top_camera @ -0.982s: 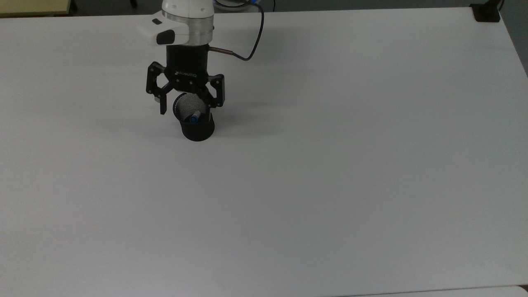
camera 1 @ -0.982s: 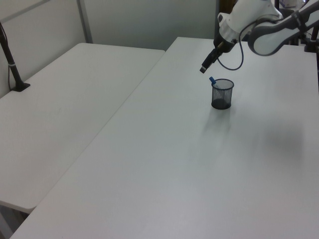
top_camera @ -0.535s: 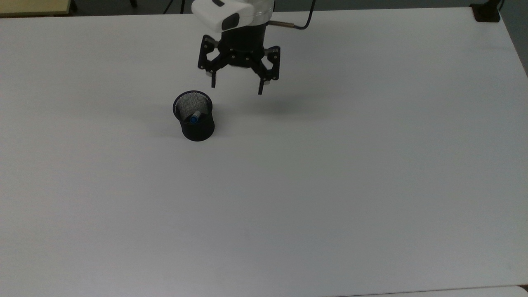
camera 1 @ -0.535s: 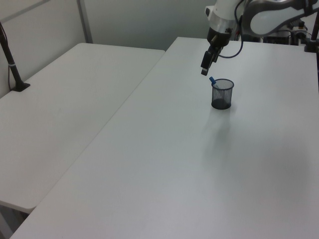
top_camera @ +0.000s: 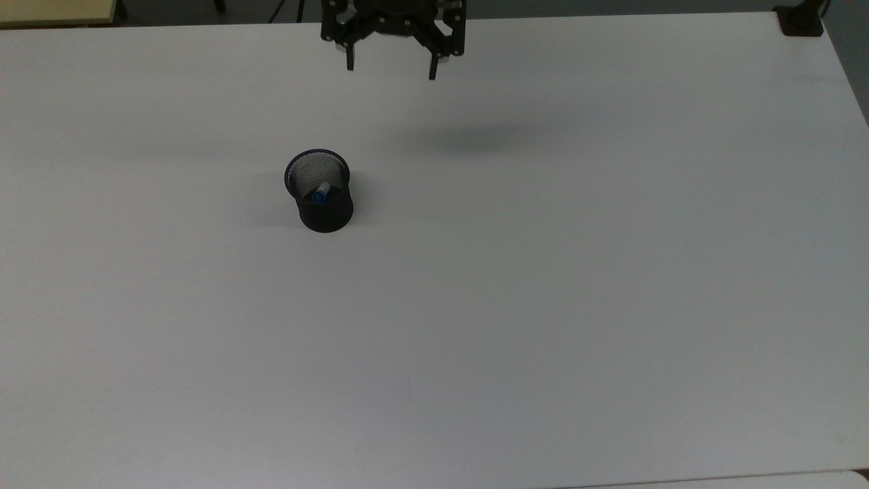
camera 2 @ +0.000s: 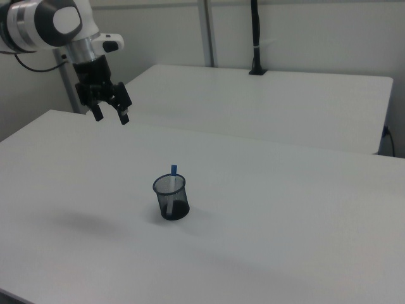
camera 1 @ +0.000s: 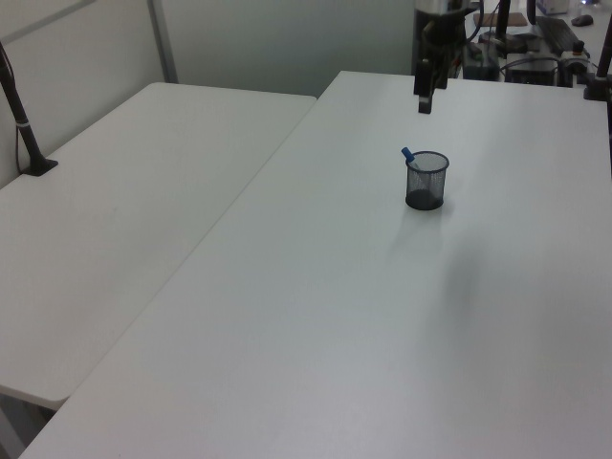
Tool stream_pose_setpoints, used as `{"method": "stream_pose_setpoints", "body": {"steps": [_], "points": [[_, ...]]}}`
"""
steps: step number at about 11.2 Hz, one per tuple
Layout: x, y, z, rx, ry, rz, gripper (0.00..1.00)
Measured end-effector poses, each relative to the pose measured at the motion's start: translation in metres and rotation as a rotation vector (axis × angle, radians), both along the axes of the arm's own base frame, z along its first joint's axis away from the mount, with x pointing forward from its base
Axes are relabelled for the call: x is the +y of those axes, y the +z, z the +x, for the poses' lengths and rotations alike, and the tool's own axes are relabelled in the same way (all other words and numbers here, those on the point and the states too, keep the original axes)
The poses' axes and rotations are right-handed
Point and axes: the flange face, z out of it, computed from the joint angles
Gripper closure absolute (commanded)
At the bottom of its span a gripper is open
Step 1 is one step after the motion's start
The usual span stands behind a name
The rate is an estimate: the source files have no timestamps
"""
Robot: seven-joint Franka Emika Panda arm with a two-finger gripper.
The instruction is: Insert the marker
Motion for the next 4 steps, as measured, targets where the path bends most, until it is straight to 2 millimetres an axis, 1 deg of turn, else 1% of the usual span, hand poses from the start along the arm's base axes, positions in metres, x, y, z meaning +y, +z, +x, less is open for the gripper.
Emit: {"method": "stream_pose_setpoints", "body": {"steps": [1, 4], "points": [[-0.0029, 0.0046, -0.0031, 0.017, 0.015, -0.002, 0.0], [-0.0084, 0.005, -0.0099, 0.069, 0.05, 0.003, 0.0]]}}
